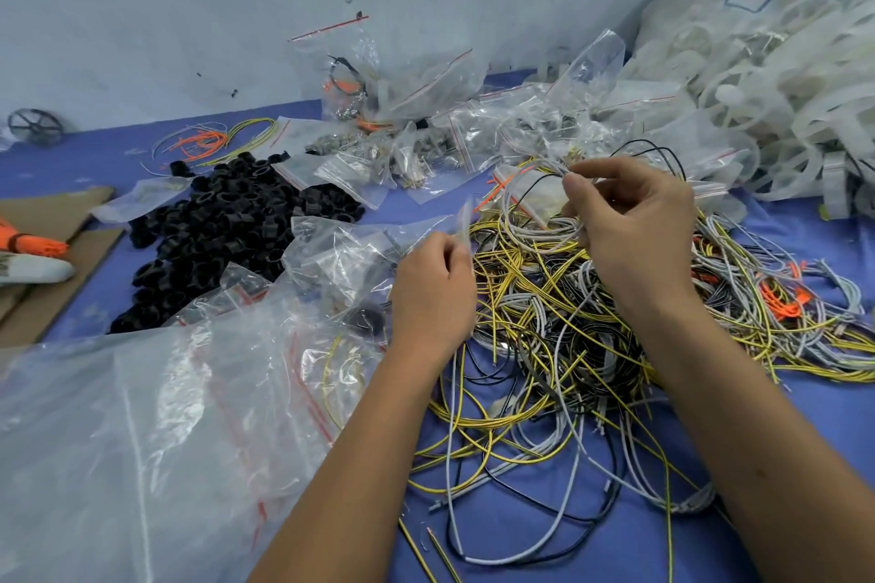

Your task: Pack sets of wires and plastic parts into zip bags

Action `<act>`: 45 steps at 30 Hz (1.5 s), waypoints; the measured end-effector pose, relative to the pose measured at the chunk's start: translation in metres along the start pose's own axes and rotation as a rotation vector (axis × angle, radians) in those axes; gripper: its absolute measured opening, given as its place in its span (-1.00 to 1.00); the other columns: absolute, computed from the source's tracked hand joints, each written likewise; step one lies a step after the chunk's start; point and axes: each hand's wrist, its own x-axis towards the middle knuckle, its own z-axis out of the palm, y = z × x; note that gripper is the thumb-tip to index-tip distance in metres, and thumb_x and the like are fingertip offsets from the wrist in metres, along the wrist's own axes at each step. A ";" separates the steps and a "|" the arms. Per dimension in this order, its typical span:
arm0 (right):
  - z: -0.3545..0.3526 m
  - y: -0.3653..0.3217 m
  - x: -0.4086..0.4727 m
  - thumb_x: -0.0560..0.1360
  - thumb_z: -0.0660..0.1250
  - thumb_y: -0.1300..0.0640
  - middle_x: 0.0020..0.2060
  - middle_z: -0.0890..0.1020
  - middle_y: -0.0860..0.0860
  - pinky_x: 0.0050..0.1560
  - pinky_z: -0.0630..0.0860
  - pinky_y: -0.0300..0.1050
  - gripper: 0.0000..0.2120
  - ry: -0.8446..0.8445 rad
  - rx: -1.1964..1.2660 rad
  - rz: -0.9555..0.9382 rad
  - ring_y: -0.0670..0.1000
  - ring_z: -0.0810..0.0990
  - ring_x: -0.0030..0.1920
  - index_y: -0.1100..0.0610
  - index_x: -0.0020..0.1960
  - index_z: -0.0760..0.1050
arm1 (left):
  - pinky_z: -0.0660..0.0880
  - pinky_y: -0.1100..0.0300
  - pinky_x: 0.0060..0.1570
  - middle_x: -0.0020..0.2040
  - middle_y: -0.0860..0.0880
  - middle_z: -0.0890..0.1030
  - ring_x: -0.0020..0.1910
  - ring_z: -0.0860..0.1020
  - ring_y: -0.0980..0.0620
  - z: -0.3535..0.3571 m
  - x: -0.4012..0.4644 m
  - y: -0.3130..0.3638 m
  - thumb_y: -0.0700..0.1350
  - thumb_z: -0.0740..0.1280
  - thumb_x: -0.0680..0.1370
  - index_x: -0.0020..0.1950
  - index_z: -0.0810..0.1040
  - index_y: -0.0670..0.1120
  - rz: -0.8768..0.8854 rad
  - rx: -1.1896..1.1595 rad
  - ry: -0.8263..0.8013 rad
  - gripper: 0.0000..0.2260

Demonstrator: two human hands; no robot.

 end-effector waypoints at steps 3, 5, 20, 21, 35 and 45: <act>-0.002 -0.003 0.001 0.56 0.48 0.13 -0.35 0.68 0.03 -0.46 0.41 -0.22 -0.96 0.031 0.137 0.084 -0.06 0.49 -0.49 0.06 -0.01 0.70 | 0.32 0.25 -0.31 -0.29 0.08 0.45 -0.37 0.39 0.23 -0.002 0.001 0.001 -0.09 0.17 0.72 -0.19 0.41 -0.02 -0.026 -0.173 0.052 -0.73; -0.003 -0.002 0.001 0.55 0.48 0.13 -0.35 0.69 0.02 -0.42 0.43 -0.19 -0.97 0.030 0.086 0.057 -0.07 0.51 -0.48 0.04 -0.03 0.71 | 0.34 0.19 -0.27 -0.31 0.09 0.44 -0.38 0.35 0.20 -0.004 0.002 0.001 -0.10 0.20 0.71 -0.19 0.42 -0.02 -0.018 -0.240 0.035 -0.73; 0.001 -0.006 -0.004 0.54 0.49 0.12 -0.35 0.69 0.01 -0.32 0.56 0.00 -0.94 -0.022 -0.011 -0.036 -0.02 0.58 -0.41 -0.03 -0.07 0.71 | 0.61 -0.01 -0.40 -0.30 -0.11 0.69 -0.38 0.64 -0.12 -0.004 0.005 -0.007 -0.19 0.61 0.42 -0.23 0.63 -0.07 -0.272 -0.637 0.076 -0.83; 0.001 -0.005 -0.004 0.54 0.48 0.12 -0.34 0.69 0.01 -0.32 0.56 0.00 -0.94 -0.025 -0.012 -0.036 -0.02 0.58 -0.41 -0.03 -0.06 0.71 | 0.63 -0.04 -0.36 -0.28 -0.10 0.70 -0.36 0.65 -0.12 -0.004 0.005 -0.006 -0.19 0.62 0.41 -0.18 0.63 -0.09 -0.287 -0.663 0.064 -0.82; 0.012 -0.011 -0.013 0.68 0.26 0.16 -0.27 0.61 0.00 -0.39 0.44 -0.22 -0.82 -0.565 0.275 0.044 -0.02 0.49 -0.36 0.14 -0.04 0.60 | 0.47 0.23 -0.50 -0.36 -0.04 0.57 -0.49 0.47 0.05 -0.006 0.002 0.001 -0.11 0.41 0.61 -0.10 0.65 -0.12 -0.261 -0.790 -0.198 -0.87; 0.015 0.000 -0.013 0.65 0.30 0.18 -0.13 0.72 0.02 -0.10 0.63 0.23 -0.87 -0.604 -0.207 -0.157 0.09 0.71 -0.09 0.17 0.00 0.61 | 0.35 0.29 -0.56 -0.45 0.02 0.51 -0.55 0.41 0.11 -0.011 0.005 0.003 -0.23 0.32 0.65 -0.32 0.60 0.00 -0.142 -0.850 -0.044 -0.65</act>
